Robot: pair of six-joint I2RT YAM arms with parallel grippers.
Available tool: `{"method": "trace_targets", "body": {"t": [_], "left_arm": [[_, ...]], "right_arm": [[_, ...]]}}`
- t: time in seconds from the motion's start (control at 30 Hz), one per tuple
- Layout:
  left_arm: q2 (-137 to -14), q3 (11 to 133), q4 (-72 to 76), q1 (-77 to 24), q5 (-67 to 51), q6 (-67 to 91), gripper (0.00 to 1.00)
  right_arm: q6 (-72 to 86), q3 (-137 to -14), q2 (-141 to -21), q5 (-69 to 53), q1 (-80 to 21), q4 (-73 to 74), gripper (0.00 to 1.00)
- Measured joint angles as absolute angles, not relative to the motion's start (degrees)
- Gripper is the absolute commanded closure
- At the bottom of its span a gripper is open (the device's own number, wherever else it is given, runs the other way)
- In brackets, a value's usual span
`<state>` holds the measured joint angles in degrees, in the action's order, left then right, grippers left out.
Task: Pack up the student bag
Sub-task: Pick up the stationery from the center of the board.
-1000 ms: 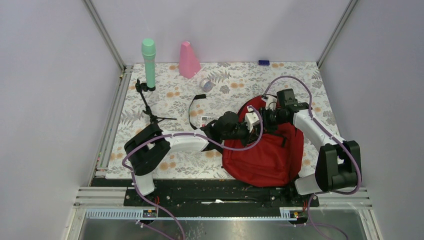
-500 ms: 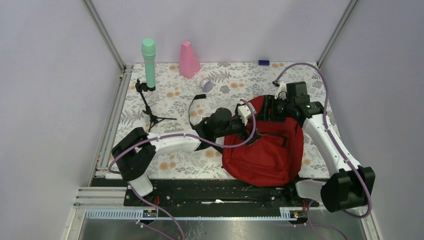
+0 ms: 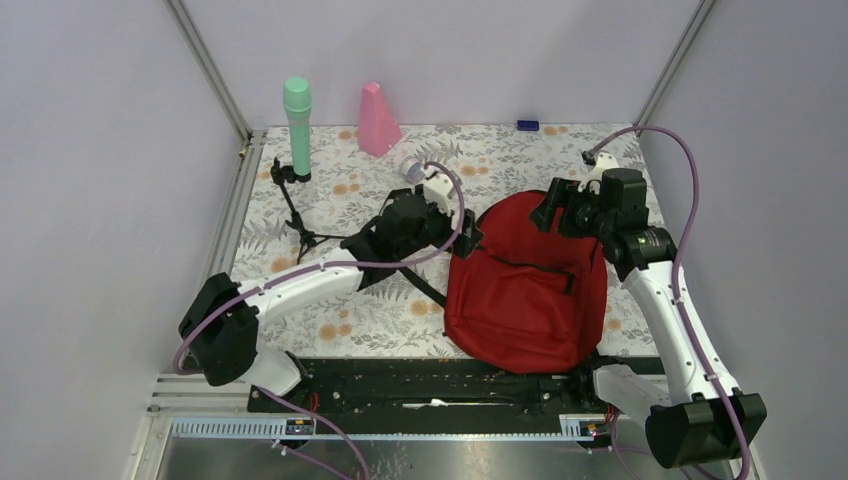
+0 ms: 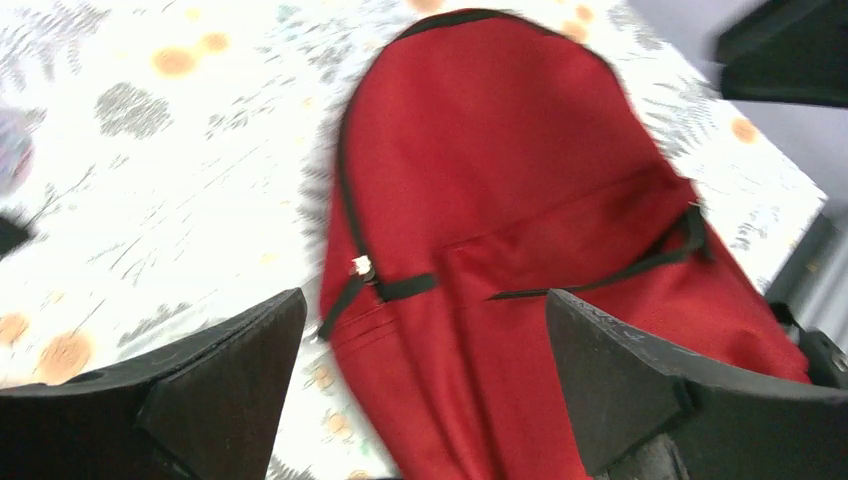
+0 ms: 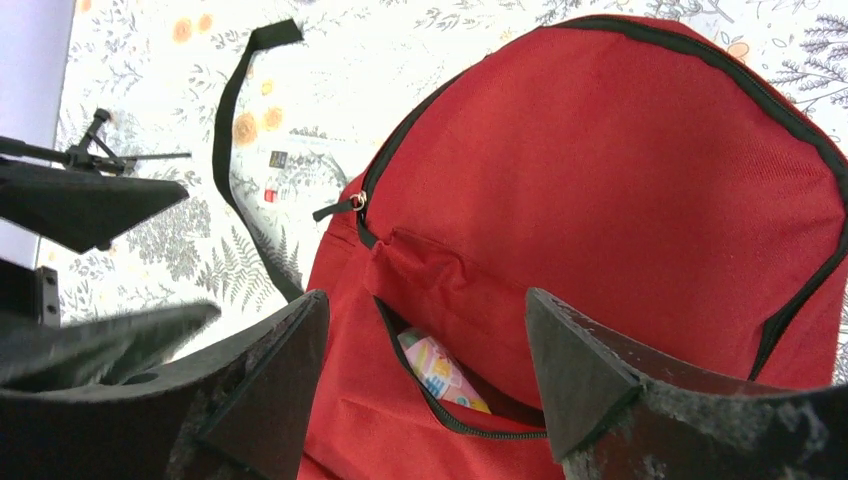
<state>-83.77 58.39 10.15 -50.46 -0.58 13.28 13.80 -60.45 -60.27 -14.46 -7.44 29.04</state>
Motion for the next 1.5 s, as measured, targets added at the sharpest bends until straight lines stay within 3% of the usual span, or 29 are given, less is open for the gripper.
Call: {"method": "trace_targets", "body": {"t": [0.27, 0.57, 1.5], "left_arm": [[-84.27, 53.45, 1.69, -37.50, 1.74, 24.27, 0.26], [-93.30, 53.89, -2.07, -30.50, 2.20, 26.68, 0.49], [-101.65, 56.71, -2.81, -25.21, -1.19, 27.51, 0.74]], "right_arm": [[18.98, -54.70, -57.87, -14.66, -7.05, 22.55, 0.23], [22.63, -54.39, -57.87, -15.97, -7.05, 21.06, 0.27], [22.79, -54.39, -56.95, -15.99, -7.05, 21.47, 0.29]]}}
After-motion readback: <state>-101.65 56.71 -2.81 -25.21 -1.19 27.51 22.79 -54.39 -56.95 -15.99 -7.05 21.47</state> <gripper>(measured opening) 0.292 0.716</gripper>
